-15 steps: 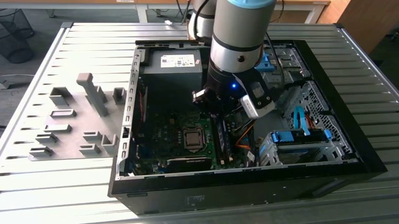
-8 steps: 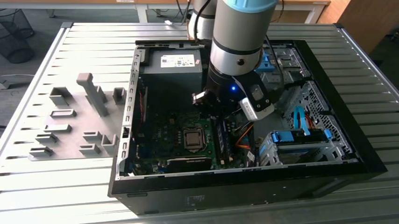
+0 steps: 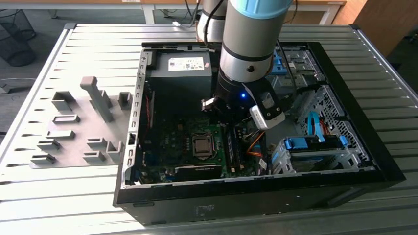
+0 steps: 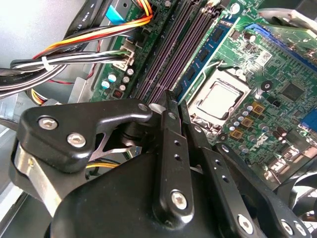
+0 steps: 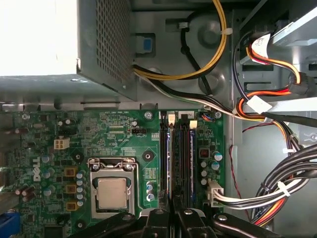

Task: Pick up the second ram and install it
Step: 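Insert the second ram into the second slot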

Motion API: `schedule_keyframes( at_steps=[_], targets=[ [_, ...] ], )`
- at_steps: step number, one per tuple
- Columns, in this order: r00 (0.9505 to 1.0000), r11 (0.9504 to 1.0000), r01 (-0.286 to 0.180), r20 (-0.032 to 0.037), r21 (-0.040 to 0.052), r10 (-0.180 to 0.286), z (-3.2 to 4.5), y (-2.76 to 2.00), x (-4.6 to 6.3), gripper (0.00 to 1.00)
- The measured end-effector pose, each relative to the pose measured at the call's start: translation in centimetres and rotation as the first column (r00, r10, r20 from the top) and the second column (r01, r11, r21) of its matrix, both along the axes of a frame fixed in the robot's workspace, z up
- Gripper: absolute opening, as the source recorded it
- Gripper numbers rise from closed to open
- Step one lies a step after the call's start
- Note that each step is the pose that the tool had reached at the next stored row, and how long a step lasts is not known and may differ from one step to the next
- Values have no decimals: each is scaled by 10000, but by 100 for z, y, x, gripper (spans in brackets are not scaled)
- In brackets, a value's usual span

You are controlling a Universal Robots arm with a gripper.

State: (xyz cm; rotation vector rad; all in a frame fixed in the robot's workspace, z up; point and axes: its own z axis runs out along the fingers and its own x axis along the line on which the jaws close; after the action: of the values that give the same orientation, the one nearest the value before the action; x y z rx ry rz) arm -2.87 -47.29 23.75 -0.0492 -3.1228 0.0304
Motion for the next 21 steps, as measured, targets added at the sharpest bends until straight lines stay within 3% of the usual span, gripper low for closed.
schedule_keyframes(
  at_steps=[11, 21],
  targets=[
    [10000, 10000, -2, 1, 3, 2, -5, 0, 0, 14],
    [10000, 10000, -100, -1, 3, 100, -119, -19, 0, 14]
  ],
)
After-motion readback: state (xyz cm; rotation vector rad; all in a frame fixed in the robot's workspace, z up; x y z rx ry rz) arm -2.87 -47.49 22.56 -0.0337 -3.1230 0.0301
